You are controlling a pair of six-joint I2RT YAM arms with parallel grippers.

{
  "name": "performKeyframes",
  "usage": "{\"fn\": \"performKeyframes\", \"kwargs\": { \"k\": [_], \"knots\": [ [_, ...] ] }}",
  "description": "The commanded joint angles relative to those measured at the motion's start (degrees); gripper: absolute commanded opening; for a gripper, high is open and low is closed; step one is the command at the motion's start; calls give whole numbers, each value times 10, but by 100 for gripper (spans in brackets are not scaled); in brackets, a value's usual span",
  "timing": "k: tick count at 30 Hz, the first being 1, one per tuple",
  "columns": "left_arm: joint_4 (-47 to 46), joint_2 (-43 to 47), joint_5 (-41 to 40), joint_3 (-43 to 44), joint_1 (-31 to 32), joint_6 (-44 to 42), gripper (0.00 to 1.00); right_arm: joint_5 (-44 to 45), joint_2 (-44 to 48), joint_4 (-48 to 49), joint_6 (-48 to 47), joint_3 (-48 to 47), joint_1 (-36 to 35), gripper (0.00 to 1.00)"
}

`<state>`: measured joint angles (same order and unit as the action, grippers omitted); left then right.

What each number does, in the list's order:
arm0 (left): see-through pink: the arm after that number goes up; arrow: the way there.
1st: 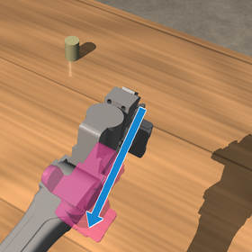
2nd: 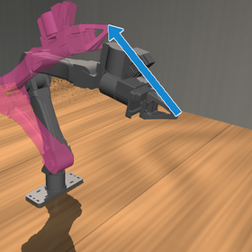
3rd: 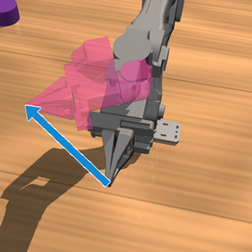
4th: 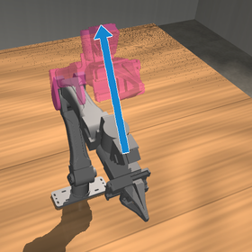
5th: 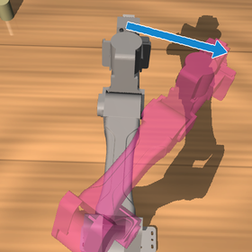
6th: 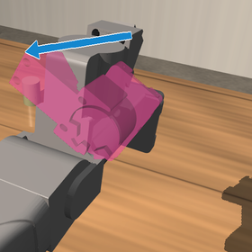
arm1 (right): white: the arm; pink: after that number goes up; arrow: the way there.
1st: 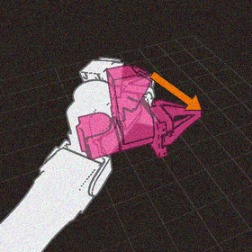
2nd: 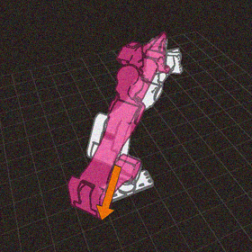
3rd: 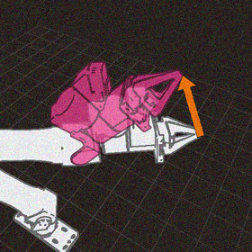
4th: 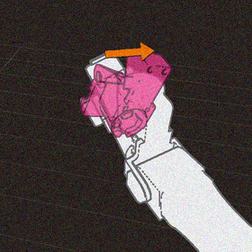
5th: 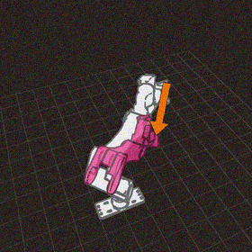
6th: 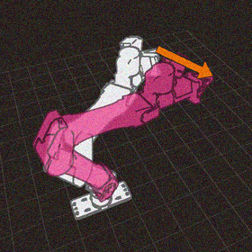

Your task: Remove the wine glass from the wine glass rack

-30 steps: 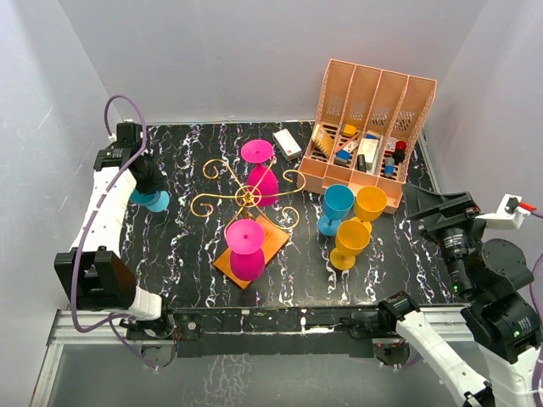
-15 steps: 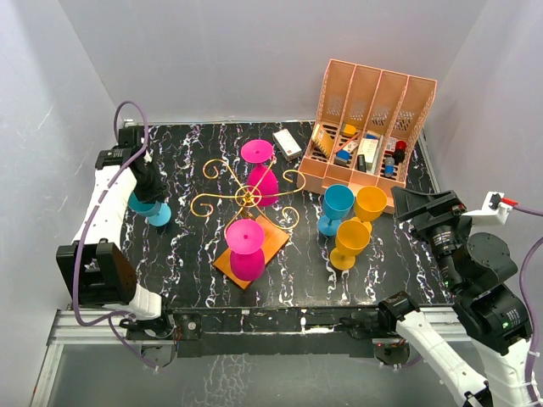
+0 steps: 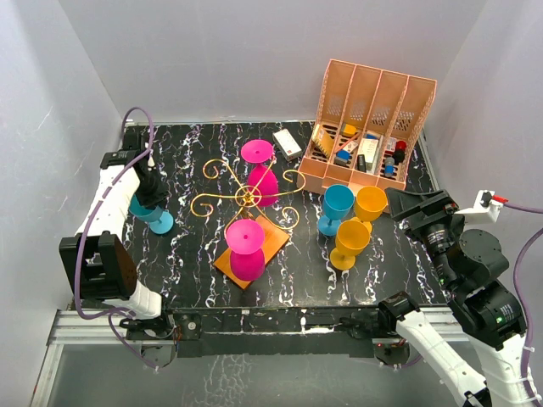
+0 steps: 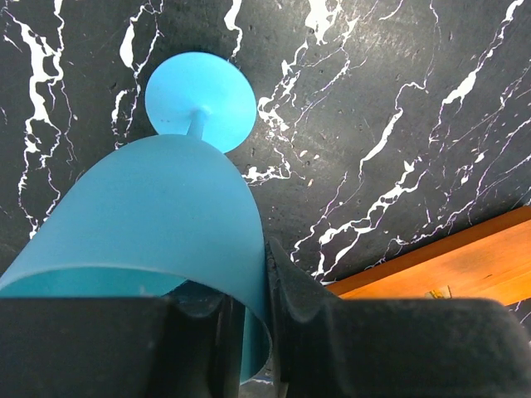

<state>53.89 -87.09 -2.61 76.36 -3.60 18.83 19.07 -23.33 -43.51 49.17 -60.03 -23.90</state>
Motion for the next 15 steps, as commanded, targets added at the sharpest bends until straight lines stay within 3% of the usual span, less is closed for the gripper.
{"fn": "performKeyframes", "kwargs": {
  "k": [1,7,15],
  "knots": [
    [-5,6,-3,-10,-3,-7,14,-4,-5,28,1,-3,-3,82],
    [-13,5,-5,-18,-3,-6,17,-11,-11,28,2,-12,-3,82],
    [12,36,-9,24,-3,-5,35,-18,-13,27,5,-4,-3,81]
  ]
}}
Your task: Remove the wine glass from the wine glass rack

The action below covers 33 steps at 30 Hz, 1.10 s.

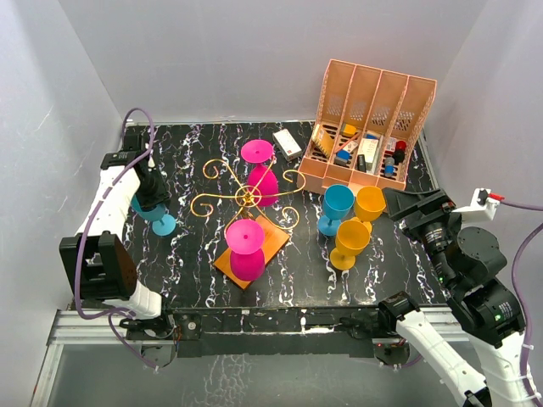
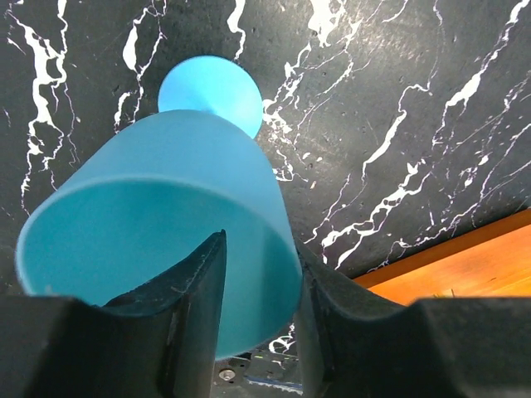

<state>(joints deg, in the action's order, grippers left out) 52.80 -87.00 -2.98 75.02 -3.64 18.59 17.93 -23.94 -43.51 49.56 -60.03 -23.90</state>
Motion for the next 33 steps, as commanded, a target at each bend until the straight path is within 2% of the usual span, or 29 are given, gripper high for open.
{"fn": "performKeyframes", "kwargs": {
  "k": [1,11,17,19,23,28,33],
  "knots": [
    [26,45,-3,49,-3,-2,38,-7,-7,28,2,-3,-3,81],
    [26,143,82,155,-3,17,64,-20,-26,29,1,-11,-3,81],
    [-12,224,163,148,-3,46,76,-53,-49,28,-10,-38,-3,82],
    [-25,243,203,139,-3,65,83,-75,-57,28,-17,-48,-3,82],
    [-64,279,296,122,-2,93,91,-112,-83,28,-29,-73,-3,83],
    [-58,292,292,143,16,89,93,-210,-142,35,-43,-124,-3,86],
    [-33,302,246,186,50,40,96,-368,-208,75,-49,-133,-3,87]
  ]
}}
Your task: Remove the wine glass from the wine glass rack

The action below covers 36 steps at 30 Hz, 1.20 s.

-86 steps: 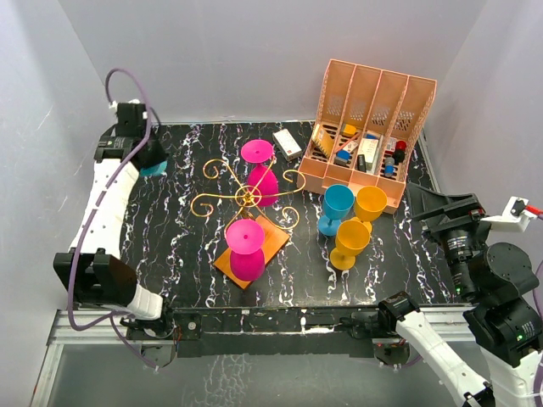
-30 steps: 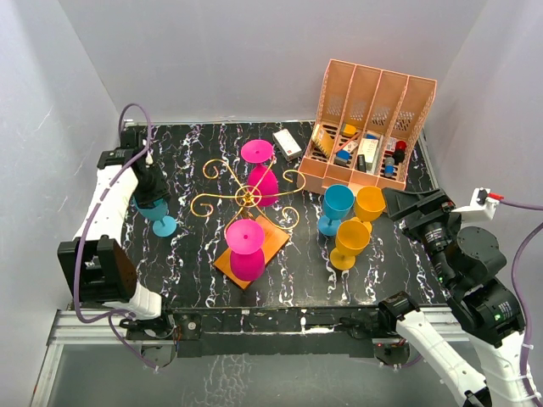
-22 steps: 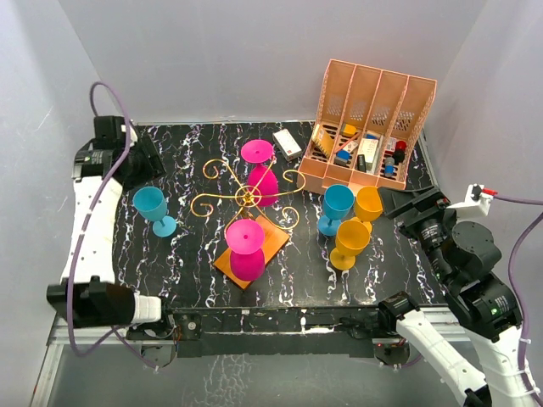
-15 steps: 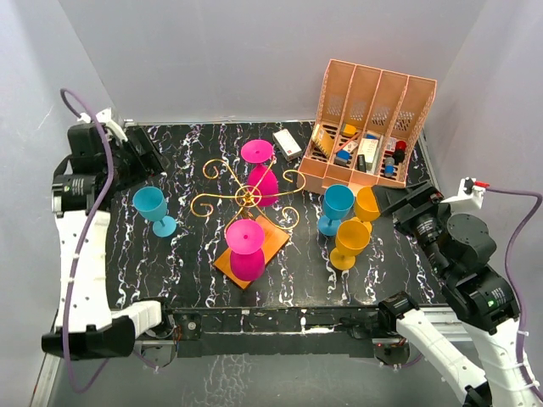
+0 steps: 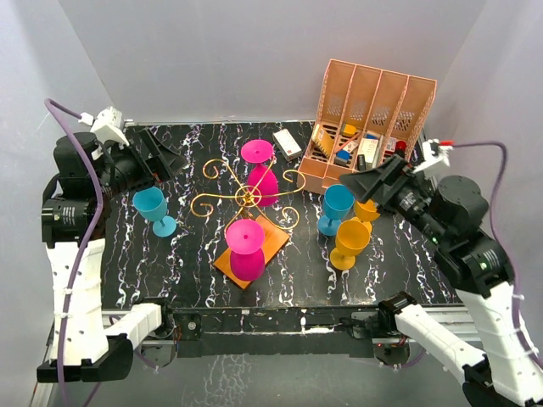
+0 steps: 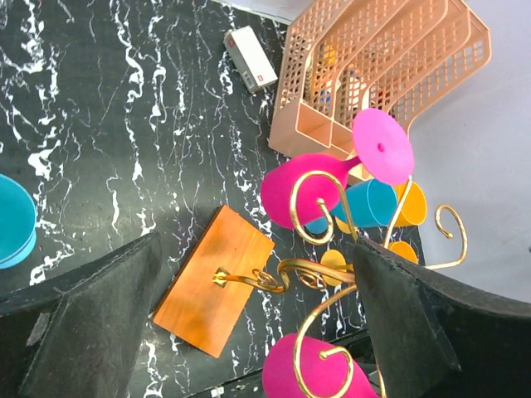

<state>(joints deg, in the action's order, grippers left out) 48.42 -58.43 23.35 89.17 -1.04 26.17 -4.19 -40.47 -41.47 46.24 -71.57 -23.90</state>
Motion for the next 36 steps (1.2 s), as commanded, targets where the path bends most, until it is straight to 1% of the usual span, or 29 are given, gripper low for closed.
{"fn": "performKeyframes", "kwargs": {
  "k": [1,4,6,10,14,19,23,25,28,33,36],
  "knots": [
    [13,24,-28,51,33,-50,97,-177,-55,63,-14,-16,-3,87],
    [14,42,-38,56,57,-74,97,-259,-86,99,5,-12,-3,87],
    [8,60,-35,42,69,-91,97,-293,-102,111,24,-13,-3,87],
    [8,92,-62,21,97,-124,97,-315,-112,134,57,-14,-3,87],
    [28,109,-125,46,129,-155,97,-337,-117,171,86,-16,-3,86],
    [26,140,-165,50,142,-165,97,-371,-150,174,98,-43,-13,85],
    [15,158,-176,41,142,-130,97,-362,-164,171,94,-66,-45,83],
    [-7,175,-177,24,142,-93,97,-362,-173,170,91,-74,-69,82],
    [-39,189,-152,6,142,-56,97,-351,-197,145,82,-88,-121,81],
    [-34,190,-145,11,142,-35,97,-264,-237,53,57,-146,-232,77],
    [-31,191,-142,8,142,-29,97,-217,-239,23,67,-155,-267,75]
  ]
}}
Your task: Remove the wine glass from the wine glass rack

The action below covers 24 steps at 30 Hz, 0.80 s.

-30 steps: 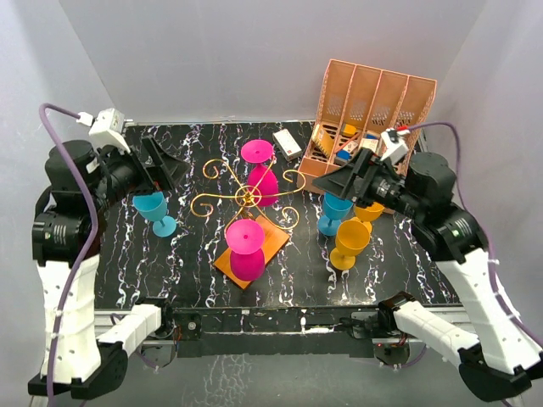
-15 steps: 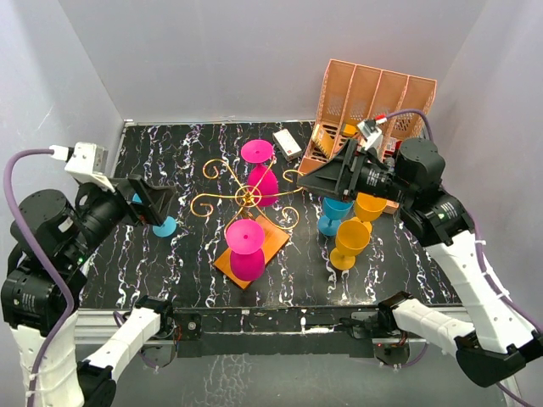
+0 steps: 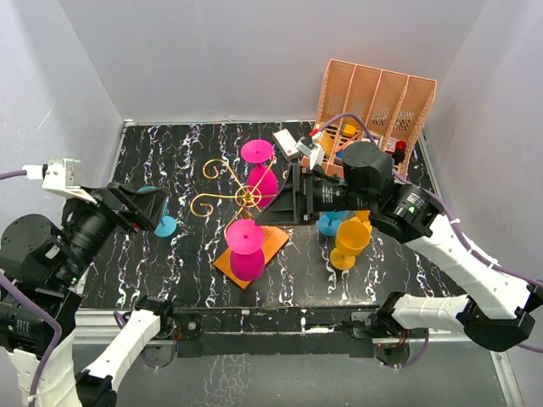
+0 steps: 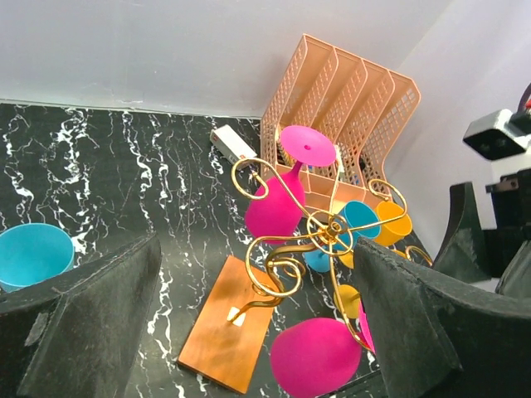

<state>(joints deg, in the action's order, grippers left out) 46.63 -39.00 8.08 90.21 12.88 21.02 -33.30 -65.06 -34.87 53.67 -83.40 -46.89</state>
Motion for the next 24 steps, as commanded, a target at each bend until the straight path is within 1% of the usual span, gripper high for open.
{"fn": "performKeyframes", "kwargs": {
  "k": [1,8,10,19,24],
  "knots": [
    [-13,-4,13,-4,2,24,97,81,8,-48,1,-35,-45,74],
    [-26,-6,38,-29,2,45,97,143,3,-127,31,-58,-82,65],
    [-31,-6,44,-33,2,49,97,147,-1,-137,36,-59,-90,64],
    [-23,0,44,-34,3,52,97,191,-13,-132,70,-51,-128,59],
    [-21,0,45,-29,2,52,97,209,-17,-107,88,-37,-136,54]
  ]
}}
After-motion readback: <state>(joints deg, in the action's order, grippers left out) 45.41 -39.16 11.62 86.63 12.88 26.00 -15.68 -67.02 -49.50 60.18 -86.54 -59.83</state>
